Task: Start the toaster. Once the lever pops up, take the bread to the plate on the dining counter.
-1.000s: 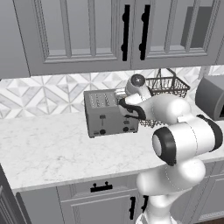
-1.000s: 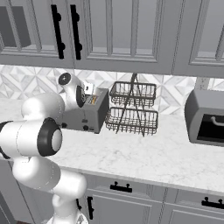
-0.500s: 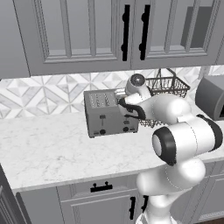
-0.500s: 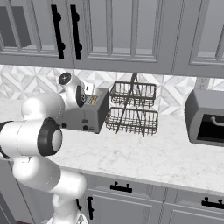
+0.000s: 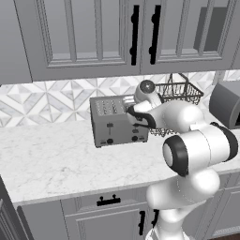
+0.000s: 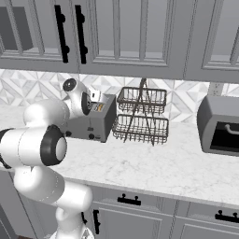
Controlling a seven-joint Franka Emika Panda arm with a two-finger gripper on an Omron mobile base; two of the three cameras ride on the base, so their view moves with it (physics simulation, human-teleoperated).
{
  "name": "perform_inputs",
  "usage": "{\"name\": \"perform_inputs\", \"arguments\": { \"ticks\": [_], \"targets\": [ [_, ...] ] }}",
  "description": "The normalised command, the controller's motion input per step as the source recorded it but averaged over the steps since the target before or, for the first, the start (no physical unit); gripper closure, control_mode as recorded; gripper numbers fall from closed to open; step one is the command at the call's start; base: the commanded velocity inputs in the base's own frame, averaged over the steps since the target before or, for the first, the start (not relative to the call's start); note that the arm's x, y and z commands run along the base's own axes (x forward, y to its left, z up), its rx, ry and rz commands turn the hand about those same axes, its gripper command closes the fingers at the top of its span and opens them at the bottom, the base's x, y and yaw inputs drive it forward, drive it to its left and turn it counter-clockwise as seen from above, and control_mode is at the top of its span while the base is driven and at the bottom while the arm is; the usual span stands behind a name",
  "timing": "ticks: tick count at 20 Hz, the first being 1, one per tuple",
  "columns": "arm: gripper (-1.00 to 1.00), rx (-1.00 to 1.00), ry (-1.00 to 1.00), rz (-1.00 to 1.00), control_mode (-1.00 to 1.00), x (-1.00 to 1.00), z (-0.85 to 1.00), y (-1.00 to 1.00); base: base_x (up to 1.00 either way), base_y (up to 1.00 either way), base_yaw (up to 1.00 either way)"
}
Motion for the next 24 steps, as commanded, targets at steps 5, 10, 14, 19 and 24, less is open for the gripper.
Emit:
{"name": "perform_inputs", "arguments": {
  "ticks": [5, 10, 14, 19, 24],
  "targets": [
    [-1.0, -0.01, 0.0, 0.0, -1.0, 0.0, -0.09, 0.0, 0.0, 0.0, 0.0],
    [-1.0, -0.01, 0.0, 0.0, -1.0, 0.0, -0.06, 0.0, 0.0, 0.0, 0.0],
    [-1.0, -0.01, 0.0, 0.0, -1.0, 0.01, -0.04, 0.02, 0.0, 0.0, 0.0],
    [-1.0, -0.01, 0.0, 0.0, -1.0, 0.03, -0.02, 0.07, 0.0, 0.0, 0.0],
    [-1.0, 0.0, 0.0, 0.0, -1.0, 0.0, 0.0, 0.0, 0.0, 0.0, 0.0]
  ]
}}
